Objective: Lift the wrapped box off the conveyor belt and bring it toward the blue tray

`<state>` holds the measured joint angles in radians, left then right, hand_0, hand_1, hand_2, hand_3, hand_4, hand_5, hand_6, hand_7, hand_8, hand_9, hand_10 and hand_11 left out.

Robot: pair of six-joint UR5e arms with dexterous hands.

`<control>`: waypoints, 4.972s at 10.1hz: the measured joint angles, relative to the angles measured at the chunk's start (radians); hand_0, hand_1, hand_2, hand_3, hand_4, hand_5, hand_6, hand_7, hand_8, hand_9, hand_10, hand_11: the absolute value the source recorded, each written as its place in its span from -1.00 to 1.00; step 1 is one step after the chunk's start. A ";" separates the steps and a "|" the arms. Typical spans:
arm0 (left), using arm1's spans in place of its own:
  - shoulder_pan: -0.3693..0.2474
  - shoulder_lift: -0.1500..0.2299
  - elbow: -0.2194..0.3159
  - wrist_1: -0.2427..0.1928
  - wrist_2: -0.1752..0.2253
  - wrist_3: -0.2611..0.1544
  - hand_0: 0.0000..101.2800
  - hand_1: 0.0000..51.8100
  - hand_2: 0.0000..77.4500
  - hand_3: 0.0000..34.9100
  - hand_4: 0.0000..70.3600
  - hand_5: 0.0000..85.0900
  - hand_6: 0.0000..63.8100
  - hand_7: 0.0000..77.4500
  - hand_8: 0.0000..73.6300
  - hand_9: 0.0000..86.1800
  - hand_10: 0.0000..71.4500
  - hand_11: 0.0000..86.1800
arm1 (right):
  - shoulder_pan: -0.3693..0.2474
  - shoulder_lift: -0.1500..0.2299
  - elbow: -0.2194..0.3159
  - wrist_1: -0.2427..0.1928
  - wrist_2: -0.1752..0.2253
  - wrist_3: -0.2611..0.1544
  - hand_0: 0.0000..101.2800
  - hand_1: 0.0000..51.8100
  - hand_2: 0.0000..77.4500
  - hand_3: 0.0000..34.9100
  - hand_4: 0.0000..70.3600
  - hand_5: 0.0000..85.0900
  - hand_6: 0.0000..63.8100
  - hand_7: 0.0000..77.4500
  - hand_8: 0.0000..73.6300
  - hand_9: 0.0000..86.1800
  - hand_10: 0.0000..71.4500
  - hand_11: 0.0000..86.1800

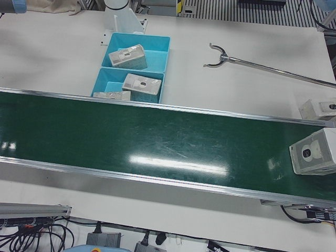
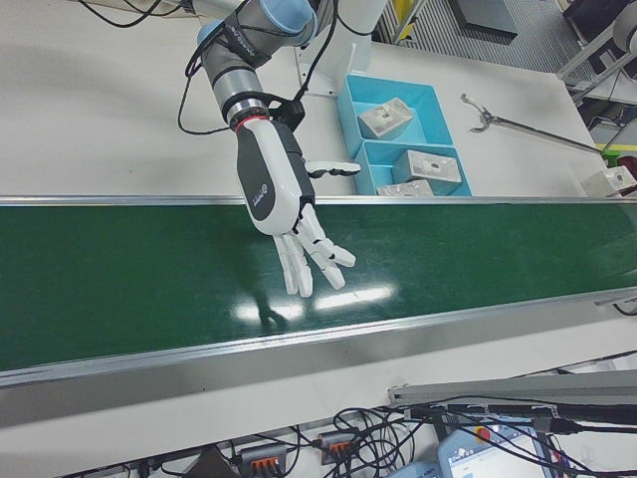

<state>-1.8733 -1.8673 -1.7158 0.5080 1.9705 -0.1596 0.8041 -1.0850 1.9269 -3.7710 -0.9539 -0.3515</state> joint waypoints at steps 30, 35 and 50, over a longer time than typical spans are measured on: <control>0.000 0.000 0.000 0.000 0.000 0.000 -1.00 -1.00 -0.99 -1.00 -1.00 -0.97 -1.00 -1.00 -0.99 -0.99 -0.98 -0.99 | 0.007 -0.030 -0.064 0.046 0.009 0.077 -0.08 -0.52 -0.76 -0.96 -0.98 -0.46 -0.97 -0.96 -0.97 -0.97 -1.00 -0.96; 0.000 0.000 0.000 0.000 0.000 0.000 -1.00 -1.00 -0.97 -1.00 -1.00 -0.99 -1.00 -1.00 -0.99 -1.00 -0.98 -0.99 | 0.007 -0.032 -0.065 0.067 0.005 0.077 -0.08 -0.58 -0.83 -0.95 -1.00 -0.46 -0.97 -0.96 -0.97 -0.96 -1.00 -0.96; 0.000 0.000 0.000 0.000 0.000 0.000 -1.00 -1.00 -0.99 -1.00 -1.00 -0.97 -1.00 -1.00 -0.99 -0.99 -0.98 -0.99 | 0.023 -0.035 -0.062 0.094 0.002 0.078 -0.10 -0.33 0.45 -0.97 -0.92 0.05 -0.59 -0.87 -0.82 -0.65 -0.44 -0.20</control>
<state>-1.8733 -1.8673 -1.7158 0.5080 1.9705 -0.1596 0.8273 -1.1196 1.8646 -3.6770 -0.9517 -0.2731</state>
